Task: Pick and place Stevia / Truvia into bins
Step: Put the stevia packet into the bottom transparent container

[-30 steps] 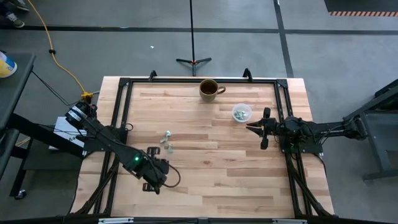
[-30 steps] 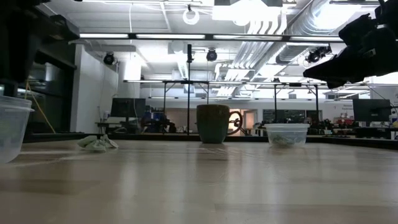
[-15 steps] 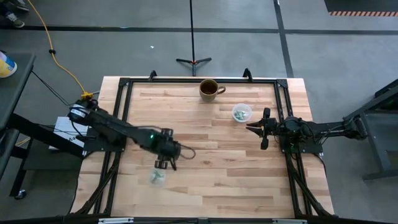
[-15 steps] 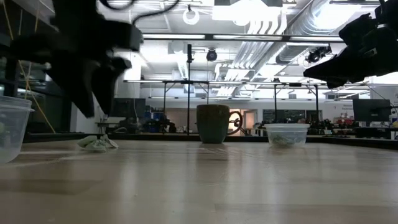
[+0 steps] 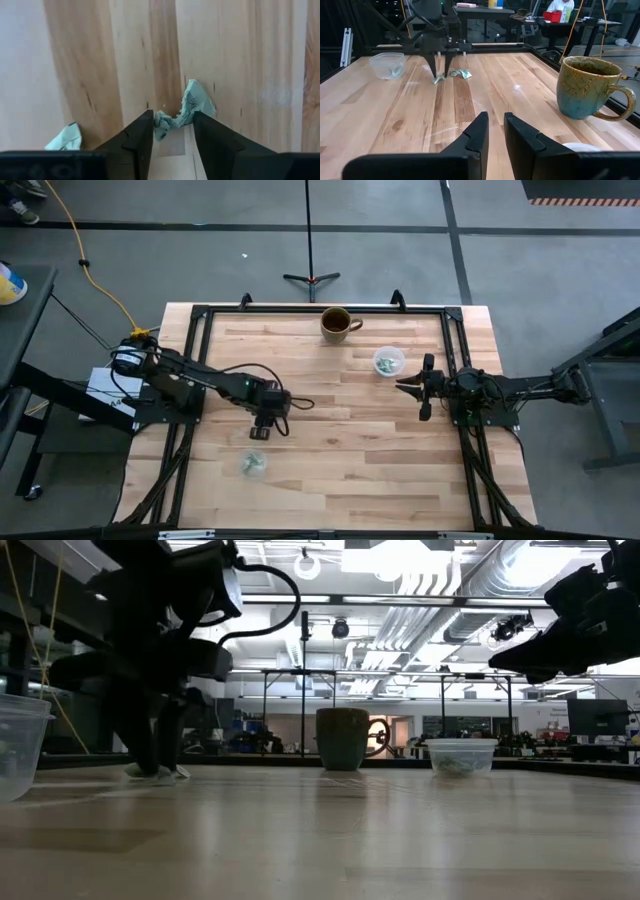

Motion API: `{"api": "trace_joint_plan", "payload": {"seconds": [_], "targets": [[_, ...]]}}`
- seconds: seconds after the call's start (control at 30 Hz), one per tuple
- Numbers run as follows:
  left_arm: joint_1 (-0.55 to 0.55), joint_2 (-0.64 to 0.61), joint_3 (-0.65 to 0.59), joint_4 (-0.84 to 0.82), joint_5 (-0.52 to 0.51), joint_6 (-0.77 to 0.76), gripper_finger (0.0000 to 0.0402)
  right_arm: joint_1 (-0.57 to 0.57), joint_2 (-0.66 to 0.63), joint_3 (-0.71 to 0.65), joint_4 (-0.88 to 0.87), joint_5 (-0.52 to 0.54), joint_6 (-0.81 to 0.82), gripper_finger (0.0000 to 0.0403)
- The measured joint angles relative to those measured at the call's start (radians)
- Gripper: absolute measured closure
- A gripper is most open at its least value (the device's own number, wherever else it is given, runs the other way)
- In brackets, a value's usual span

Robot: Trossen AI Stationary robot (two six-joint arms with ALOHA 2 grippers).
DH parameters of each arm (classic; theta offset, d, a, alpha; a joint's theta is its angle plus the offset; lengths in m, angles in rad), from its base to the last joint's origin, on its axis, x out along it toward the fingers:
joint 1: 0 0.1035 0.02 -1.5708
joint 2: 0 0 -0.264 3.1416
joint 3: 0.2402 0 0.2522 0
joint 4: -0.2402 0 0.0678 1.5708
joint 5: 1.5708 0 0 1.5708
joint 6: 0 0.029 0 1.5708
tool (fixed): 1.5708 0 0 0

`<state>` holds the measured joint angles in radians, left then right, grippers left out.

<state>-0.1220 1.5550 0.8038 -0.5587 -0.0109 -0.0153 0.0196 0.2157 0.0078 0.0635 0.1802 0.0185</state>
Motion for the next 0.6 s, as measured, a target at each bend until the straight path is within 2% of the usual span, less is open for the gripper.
{"api": "trace_joint_plan", "payload": {"seconds": [0.2, 0.3, 0.5, 0.6], "targets": [[-0.003, 0.000, -0.034, 0.044, 0.009, 0.019, 0.0247, 0.000, 0.000, 0.000, -0.002, 0.000, 0.000, 0.0356], [-0.003, 0.000, -0.040, 0.044, 0.020, 0.019, 0.0277, 0.000, 0.000, 0.000, -0.002, 0.000, 0.000, 0.0357], [-0.003, -0.008, -0.011, 0.019, 0.023, 0.019, 0.0368, 0.000, 0.000, 0.000, -0.004, 0.009, 0.000, 0.0351], [-0.003, -0.031, 0.033, -0.032, 0.025, 0.016, 0.0369, 0.000, 0.000, 0.000, -0.005, 0.016, 0.000, 0.0350]]}}
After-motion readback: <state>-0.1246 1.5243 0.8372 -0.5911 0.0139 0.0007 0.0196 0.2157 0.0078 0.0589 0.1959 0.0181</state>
